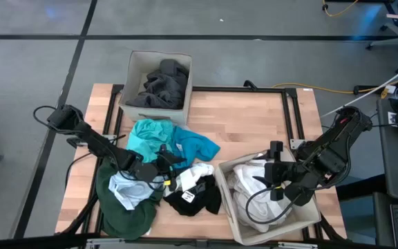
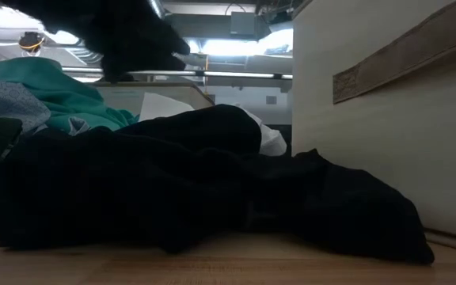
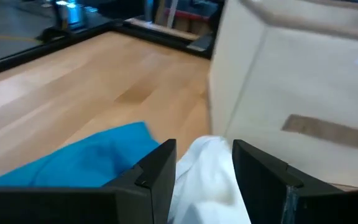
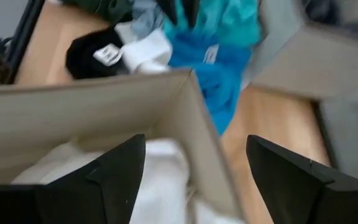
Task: Sort clothes
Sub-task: Put the light blue shorts into the top white laundry bin
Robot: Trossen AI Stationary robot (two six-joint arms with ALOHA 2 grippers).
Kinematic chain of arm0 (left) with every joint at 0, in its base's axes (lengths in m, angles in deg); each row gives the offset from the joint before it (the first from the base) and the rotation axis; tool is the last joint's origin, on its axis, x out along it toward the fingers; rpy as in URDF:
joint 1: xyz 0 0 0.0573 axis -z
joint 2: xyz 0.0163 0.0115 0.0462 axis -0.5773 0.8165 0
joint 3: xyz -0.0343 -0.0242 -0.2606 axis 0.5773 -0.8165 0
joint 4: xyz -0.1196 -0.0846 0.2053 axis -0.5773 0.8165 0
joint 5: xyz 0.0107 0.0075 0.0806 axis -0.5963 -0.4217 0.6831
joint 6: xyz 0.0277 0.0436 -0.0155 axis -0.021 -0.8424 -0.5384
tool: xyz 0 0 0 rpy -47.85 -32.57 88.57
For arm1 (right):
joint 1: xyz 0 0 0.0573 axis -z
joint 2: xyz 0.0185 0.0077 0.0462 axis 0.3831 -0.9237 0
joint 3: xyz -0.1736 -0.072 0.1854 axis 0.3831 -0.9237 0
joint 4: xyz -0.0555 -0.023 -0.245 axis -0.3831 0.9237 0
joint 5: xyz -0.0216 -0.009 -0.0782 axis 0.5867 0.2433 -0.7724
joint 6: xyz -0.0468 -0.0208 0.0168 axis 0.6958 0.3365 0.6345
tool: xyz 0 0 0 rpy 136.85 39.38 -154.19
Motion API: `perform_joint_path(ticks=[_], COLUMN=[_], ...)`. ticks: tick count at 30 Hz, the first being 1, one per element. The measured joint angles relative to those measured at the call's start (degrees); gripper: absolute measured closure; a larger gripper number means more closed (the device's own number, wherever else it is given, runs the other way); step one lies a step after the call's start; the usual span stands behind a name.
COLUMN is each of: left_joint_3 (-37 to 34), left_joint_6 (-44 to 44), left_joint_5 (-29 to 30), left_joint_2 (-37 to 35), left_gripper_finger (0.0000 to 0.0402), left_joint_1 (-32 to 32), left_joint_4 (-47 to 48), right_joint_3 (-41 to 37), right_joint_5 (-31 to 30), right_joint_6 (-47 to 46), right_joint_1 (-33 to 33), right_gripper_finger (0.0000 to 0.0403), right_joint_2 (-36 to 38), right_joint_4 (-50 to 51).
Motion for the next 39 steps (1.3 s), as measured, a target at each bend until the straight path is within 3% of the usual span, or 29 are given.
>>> perform_joint_path(ticks=[7, 13, 18, 25, 34, 39], left_joint_3=[6.4, 19.6, 29.1, 37.7, 38.0, 38.0], left_joint_6=[-13.5, -20.7, -13.5, 5.9, 17.0, 18.3], left_joint_5=[-9.5, -10.1, -9.8, -9.8, -16.5, -17.5], left_joint_2=[0.0, 0.0, 0.0, 0.0, -0.3, -0.3], left_gripper_finger=[0.0254, 0.0254, 0.0254, 0.0254, 0.0254, 0.0253], left_joint_1=[-2.5, -2.7, -2.8, -3.4, -3.6, -3.9], left_joint_4=[1.3, 23.6, 46.2, 77.4, 88.0, 89.3], right_joint_3=[-1.6, -7.2, -11.0, -15.1, -15.6, -15.6], right_joint_5=[-7.3, -10.3, -10.3, -10.6, -11.2, -11.2], right_joint_6=[7.1, 7.3, 7.4, 9.2, 9.0, 8.9], right_joint_1=[0.0, 0.4, 0.4, 0.4, 0.4, 0.4], right_gripper_finger=[0.0123, 0.0123, 0.0123, 0.0123, 0.0123, 0.0123], right_joint_2=[-0.2, -0.3, -0.3, -0.3, -0.3, -0.3], right_joint_4=[-5.8, -7.8, -11.3, -14.7, -14.9, -14.9])
